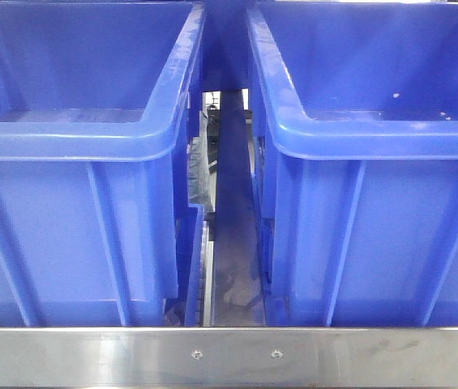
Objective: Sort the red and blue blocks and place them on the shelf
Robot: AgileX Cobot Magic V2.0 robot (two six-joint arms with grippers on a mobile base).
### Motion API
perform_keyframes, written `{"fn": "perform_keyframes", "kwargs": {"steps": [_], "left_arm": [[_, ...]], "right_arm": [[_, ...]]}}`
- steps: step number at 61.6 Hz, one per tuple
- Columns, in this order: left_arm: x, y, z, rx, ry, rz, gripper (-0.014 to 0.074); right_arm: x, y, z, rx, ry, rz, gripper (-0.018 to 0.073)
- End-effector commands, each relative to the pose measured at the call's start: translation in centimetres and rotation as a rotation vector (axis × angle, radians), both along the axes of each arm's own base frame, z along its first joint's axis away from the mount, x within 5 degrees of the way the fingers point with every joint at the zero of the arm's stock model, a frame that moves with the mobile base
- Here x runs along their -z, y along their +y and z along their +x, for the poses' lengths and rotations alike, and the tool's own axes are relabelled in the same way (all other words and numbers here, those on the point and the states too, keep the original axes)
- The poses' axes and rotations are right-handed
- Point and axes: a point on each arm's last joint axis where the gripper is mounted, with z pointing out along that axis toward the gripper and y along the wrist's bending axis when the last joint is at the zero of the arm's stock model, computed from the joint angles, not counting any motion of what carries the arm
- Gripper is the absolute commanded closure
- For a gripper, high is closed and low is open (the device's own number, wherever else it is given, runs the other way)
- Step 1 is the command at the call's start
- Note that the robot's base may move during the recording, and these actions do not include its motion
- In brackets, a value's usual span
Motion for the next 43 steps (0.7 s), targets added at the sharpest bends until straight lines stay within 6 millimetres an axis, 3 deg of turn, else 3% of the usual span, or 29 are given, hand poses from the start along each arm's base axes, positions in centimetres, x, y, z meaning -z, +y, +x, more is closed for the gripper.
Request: {"fn": "perform_keyframes", "kwargs": {"steps": [1,8,43], "left_arm": [[-1.8,0.1,-0.1,-0.011,-0.114,-0.004,0.0472],[-1.8,0.1,-0.1,-0.011,-0.116,-0.004,0.0472],[-1.8,0.1,-0.1,-0.011,-0.116,-0.004,0.0472]], "right_arm": [[-0.8,0.1,-0.6,-0.005,-0.113,-0.021,0.0509],[0.2,0.2,-0.3,-0.01,-0.078,-0.046,0.0509],[0.7,0.3,-0.1,-0.077,-0.009,0.033,0.0509]]}}
